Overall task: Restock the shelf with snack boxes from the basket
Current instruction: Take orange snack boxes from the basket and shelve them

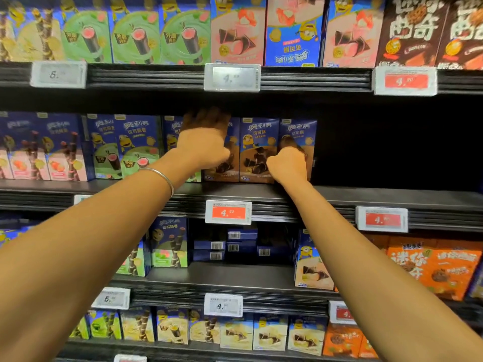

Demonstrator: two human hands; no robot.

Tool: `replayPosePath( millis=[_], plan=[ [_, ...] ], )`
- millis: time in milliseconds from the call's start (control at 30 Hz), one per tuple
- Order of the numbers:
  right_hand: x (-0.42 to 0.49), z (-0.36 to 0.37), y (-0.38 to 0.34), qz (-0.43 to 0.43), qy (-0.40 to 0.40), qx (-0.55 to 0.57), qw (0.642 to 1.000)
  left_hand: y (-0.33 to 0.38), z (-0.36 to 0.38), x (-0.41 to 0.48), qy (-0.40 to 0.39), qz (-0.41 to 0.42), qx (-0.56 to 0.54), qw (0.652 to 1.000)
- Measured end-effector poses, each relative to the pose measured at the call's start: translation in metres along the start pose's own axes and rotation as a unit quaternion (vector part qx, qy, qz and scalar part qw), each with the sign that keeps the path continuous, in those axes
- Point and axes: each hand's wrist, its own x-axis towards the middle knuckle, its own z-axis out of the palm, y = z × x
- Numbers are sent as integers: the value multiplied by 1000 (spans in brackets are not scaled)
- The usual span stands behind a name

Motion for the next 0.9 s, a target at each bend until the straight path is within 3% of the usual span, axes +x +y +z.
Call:
replayPosePath(
  millis=[367, 533, 733, 900],
  plan=[
    [1, -4, 6, 19, -7, 66, 998, -2, -2, -3, 6, -5, -54, 999],
    [-26, -27, 11, -20, 43, 135, 990, 8, -15, -28, 81, -70, -166, 980],
    [-117, -49, 18, -109, 35, 324, 939, 9, 1, -135, 199, -62, -439, 874],
    [-202, -37, 53, -32, -53, 411, 909, 16, 53, -250, 154, -63, -610, 775]
  ],
)
